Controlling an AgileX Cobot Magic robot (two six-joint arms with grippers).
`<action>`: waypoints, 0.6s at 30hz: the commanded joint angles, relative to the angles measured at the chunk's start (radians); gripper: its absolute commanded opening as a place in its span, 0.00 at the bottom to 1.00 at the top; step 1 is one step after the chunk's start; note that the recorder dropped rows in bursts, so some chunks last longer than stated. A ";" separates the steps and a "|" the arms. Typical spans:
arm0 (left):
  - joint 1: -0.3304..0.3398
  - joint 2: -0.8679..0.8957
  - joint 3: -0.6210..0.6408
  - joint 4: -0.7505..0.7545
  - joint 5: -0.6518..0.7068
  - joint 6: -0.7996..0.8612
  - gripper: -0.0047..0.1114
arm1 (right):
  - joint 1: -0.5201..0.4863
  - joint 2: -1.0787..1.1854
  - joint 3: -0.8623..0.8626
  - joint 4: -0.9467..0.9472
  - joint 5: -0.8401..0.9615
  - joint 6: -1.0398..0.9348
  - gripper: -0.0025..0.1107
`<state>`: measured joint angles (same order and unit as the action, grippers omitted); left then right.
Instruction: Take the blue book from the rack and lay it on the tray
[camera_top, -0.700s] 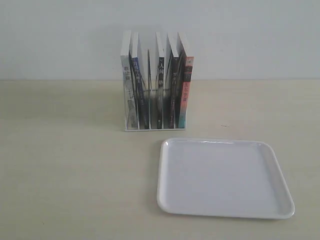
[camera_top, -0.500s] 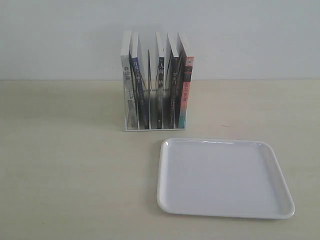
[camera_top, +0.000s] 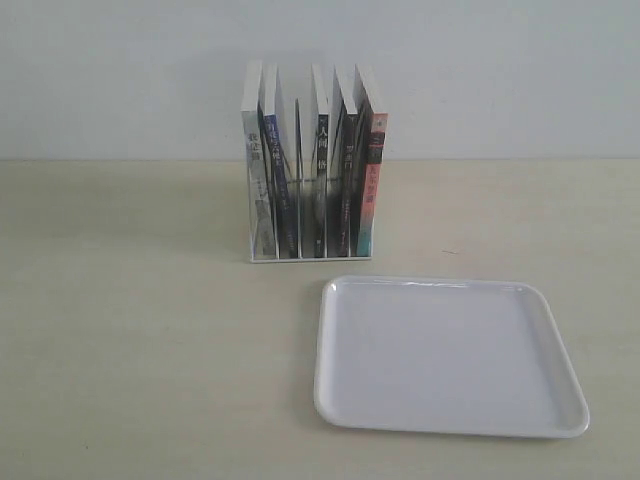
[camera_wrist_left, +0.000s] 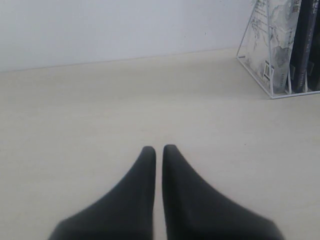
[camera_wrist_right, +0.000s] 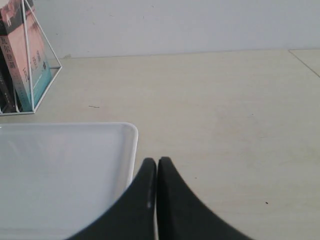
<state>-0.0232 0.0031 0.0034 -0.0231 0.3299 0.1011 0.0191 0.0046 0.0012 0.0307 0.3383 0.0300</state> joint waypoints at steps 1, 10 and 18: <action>0.002 -0.003 -0.003 -0.002 -0.016 0.004 0.08 | 0.001 -0.005 -0.001 0.000 -0.007 -0.005 0.02; 0.002 -0.003 -0.003 -0.002 -0.016 0.004 0.08 | 0.001 -0.005 -0.001 -0.002 -0.043 -0.021 0.02; 0.002 -0.003 -0.003 -0.002 -0.016 0.004 0.08 | 0.001 -0.005 -0.001 -0.002 -0.263 -0.021 0.02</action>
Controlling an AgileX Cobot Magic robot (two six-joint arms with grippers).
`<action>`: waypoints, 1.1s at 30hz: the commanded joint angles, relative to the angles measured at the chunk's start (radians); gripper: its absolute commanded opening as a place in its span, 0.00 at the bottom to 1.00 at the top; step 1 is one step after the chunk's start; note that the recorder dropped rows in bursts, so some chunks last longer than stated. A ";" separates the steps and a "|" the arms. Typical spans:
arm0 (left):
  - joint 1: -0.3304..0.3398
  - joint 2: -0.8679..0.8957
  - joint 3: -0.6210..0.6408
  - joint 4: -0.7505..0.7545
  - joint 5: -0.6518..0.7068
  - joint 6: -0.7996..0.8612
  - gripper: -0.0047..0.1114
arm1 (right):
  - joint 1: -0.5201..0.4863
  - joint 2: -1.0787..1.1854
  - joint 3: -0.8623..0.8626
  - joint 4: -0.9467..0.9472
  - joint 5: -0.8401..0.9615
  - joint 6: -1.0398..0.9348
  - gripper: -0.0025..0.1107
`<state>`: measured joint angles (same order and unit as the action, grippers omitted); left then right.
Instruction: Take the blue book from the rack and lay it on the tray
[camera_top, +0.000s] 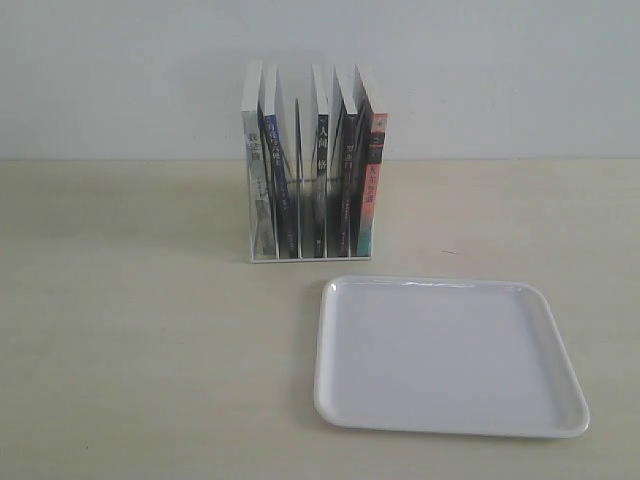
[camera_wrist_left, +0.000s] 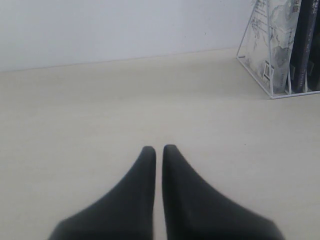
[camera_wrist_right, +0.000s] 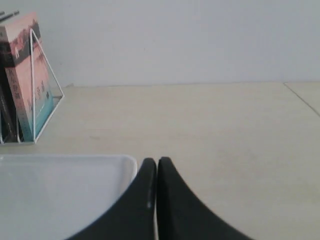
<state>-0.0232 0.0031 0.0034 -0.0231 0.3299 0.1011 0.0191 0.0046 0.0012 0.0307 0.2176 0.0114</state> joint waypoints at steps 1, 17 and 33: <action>0.002 -0.003 -0.003 -0.002 -0.016 0.004 0.08 | 0.001 -0.005 -0.001 -0.002 -0.168 -0.003 0.02; 0.002 -0.003 -0.003 -0.002 -0.016 0.004 0.08 | 0.001 -0.005 -0.070 0.040 -0.488 -0.071 0.02; 0.002 -0.003 -0.003 -0.002 -0.016 0.004 0.08 | 0.001 0.541 -0.405 0.040 -0.225 -0.095 0.02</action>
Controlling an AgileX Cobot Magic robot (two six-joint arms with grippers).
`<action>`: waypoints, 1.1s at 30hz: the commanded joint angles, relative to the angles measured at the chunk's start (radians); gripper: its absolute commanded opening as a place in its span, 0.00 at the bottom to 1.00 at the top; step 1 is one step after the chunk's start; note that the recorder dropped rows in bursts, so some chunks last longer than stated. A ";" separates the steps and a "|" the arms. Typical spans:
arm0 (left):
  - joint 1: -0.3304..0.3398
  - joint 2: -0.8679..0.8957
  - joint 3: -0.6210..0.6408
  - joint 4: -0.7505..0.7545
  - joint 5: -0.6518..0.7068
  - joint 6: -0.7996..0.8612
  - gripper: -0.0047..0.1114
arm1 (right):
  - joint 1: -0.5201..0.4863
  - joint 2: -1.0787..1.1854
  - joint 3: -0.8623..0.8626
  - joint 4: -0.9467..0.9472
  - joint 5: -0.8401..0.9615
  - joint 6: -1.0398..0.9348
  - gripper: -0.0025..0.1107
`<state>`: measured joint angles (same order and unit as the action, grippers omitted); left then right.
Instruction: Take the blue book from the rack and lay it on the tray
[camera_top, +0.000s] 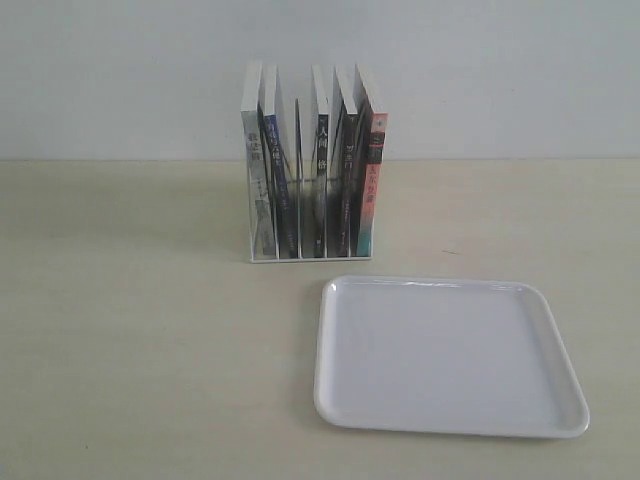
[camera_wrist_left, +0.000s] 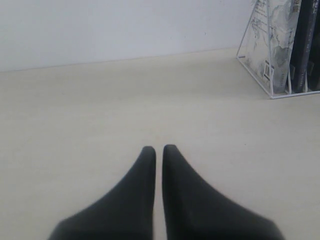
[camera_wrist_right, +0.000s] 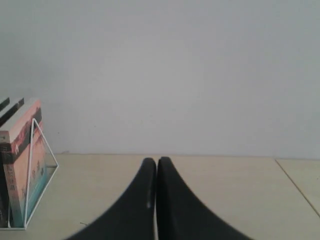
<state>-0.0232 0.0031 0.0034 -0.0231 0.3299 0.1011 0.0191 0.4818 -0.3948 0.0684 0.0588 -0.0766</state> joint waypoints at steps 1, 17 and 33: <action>0.002 -0.003 -0.003 -0.002 -0.016 0.004 0.08 | 0.001 0.072 -0.009 0.002 -0.079 -0.007 0.02; 0.002 -0.003 -0.003 -0.002 -0.016 0.004 0.08 | 0.001 0.147 -0.090 0.006 0.074 0.051 0.02; 0.002 -0.003 -0.003 -0.002 -0.016 0.004 0.08 | 0.005 0.730 -0.731 0.692 0.597 -0.528 0.02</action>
<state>-0.0232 0.0031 0.0034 -0.0231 0.3299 0.1011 0.0200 1.1477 -1.0513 0.6883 0.6361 -0.5505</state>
